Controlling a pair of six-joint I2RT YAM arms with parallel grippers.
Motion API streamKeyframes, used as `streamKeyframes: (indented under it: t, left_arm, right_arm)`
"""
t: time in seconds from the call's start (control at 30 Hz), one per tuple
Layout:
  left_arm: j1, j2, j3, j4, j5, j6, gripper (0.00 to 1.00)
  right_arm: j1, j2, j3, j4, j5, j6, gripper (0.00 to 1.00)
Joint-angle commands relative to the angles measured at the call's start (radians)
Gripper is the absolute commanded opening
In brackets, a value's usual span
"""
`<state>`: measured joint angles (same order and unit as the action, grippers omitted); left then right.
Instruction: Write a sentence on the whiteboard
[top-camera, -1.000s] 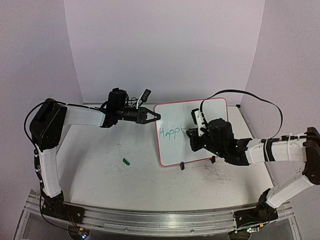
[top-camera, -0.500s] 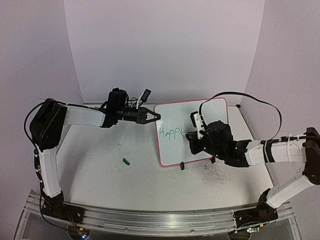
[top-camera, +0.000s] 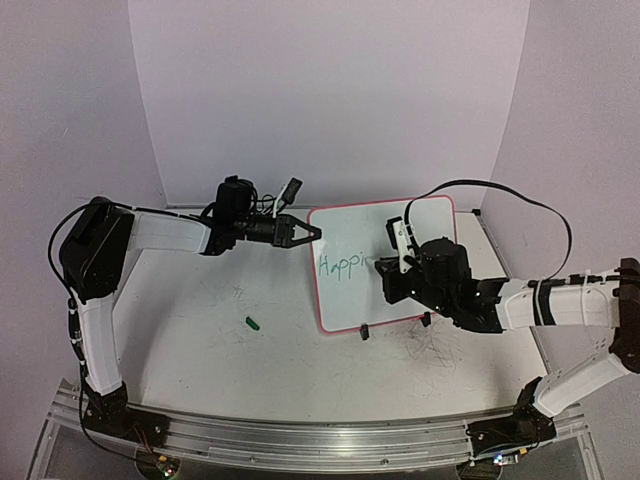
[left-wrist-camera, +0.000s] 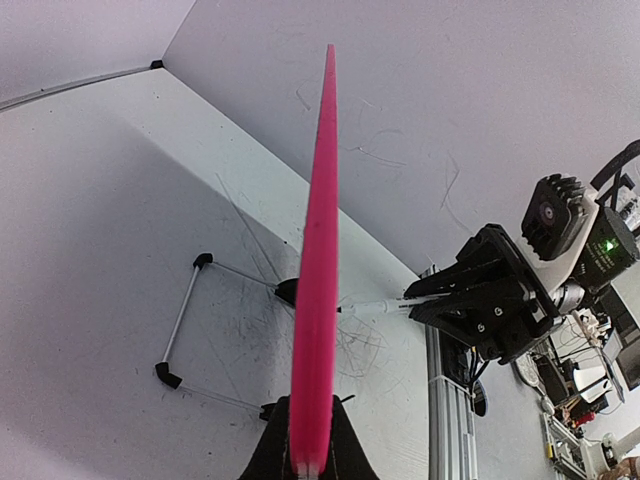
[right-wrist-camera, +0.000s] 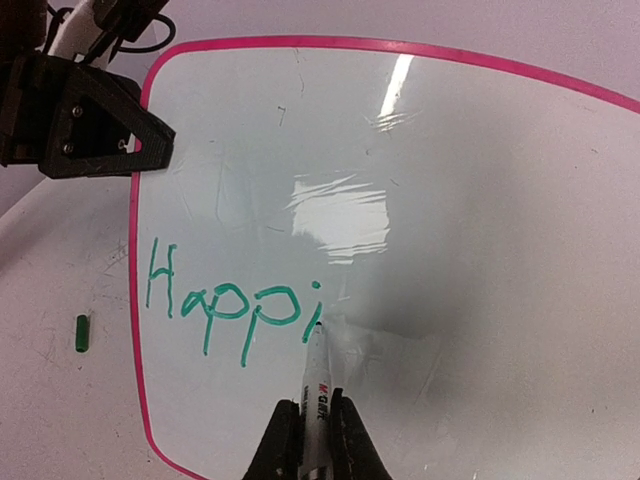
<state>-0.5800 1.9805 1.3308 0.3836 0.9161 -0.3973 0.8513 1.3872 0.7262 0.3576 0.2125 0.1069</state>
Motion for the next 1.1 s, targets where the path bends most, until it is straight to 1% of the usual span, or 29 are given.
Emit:
streamKeyframes:
  t: [0.0, 0.5, 0.83, 1.07]
  left_arm:
    - [-0.034, -0.014, -0.006, -0.026, -0.005, 0.023, 0.0]
    - [-0.035, -0.007, -0.005, -0.026, -0.003, 0.023, 0.0]
    - [-0.035, -0.006, -0.002, -0.026, -0.003, 0.021, 0.0]
    - [-0.035, -0.001, 0.004, -0.026, -0.001, 0.018, 0.0]
  right_arm:
    - [-0.007, 0.01, 0.044, 0.035, 0.031, -0.007, 0.0]
    - [-0.014, 0.035, 0.047, 0.052, 0.05, -0.008, 0.0]
    - [-0.011, 0.007, 0.012, -0.001, 0.024, 0.011, 0.0]
    - [-0.006, 0.003, -0.013, -0.006, 0.011, 0.029, 0.0]
